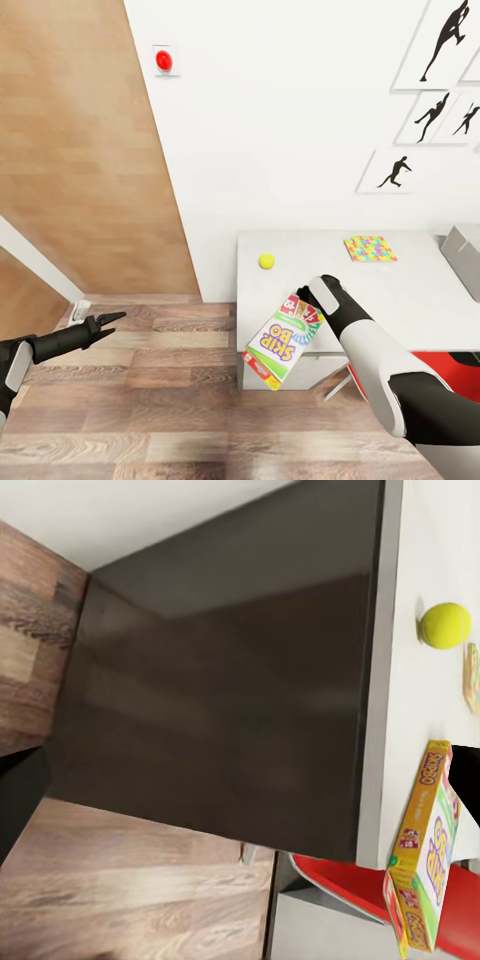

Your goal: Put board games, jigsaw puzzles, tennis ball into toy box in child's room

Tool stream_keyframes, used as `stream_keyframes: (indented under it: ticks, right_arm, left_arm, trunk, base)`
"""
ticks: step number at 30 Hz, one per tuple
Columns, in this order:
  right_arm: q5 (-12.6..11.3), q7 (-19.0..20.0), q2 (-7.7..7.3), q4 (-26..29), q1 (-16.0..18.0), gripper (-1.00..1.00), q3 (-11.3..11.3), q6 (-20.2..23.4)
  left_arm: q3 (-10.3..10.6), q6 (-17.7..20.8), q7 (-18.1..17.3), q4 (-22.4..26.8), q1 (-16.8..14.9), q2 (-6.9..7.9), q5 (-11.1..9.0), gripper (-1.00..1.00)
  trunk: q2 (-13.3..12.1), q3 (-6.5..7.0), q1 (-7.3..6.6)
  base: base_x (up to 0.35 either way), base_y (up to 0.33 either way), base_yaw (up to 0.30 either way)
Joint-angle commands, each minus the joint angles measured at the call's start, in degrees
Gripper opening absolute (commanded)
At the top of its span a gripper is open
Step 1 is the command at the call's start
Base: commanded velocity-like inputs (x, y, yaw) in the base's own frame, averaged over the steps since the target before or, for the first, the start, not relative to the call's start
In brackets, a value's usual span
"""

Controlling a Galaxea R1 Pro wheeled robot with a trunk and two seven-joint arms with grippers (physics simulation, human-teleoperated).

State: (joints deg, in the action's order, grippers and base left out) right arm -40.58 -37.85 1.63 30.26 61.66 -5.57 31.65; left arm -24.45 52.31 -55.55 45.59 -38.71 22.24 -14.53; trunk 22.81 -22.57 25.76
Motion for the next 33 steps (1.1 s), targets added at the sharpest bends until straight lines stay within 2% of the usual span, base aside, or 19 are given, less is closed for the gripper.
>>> stream_keyframes:
  ticks: [1,24,33]
  right_arm:
    - [-0.51,-0.47,-0.04,0.07,0.04,1.00,-0.32,0.17]
    - [-0.47,-0.47,-0.12,0.07,0.04,1.00,-0.25,0.09]
    - [-0.54,-0.46,-0.13,0.44,0.06,1.00,-0.22,0.06]
  left_arm:
    - [-0.07,0.25,-0.17,-0.01,-0.05,0.00,0.03,1.00]
    - [-0.07,0.25,-0.17,-0.01,-0.05,0.03,0.03,1.00]
    - [-0.07,0.25,-0.15,-0.04,-0.05,0.00,0.03,1.00]
  trunk:
    - [0.10,-0.10,0.02]
    - [0.10,-0.09,0.02]
    - [0.10,0.51,0.02]
  base:
    - [-0.082,0.045,0.000]
    - [-0.052,0.025,0.000]
    - [0.000,0.000,0.000]
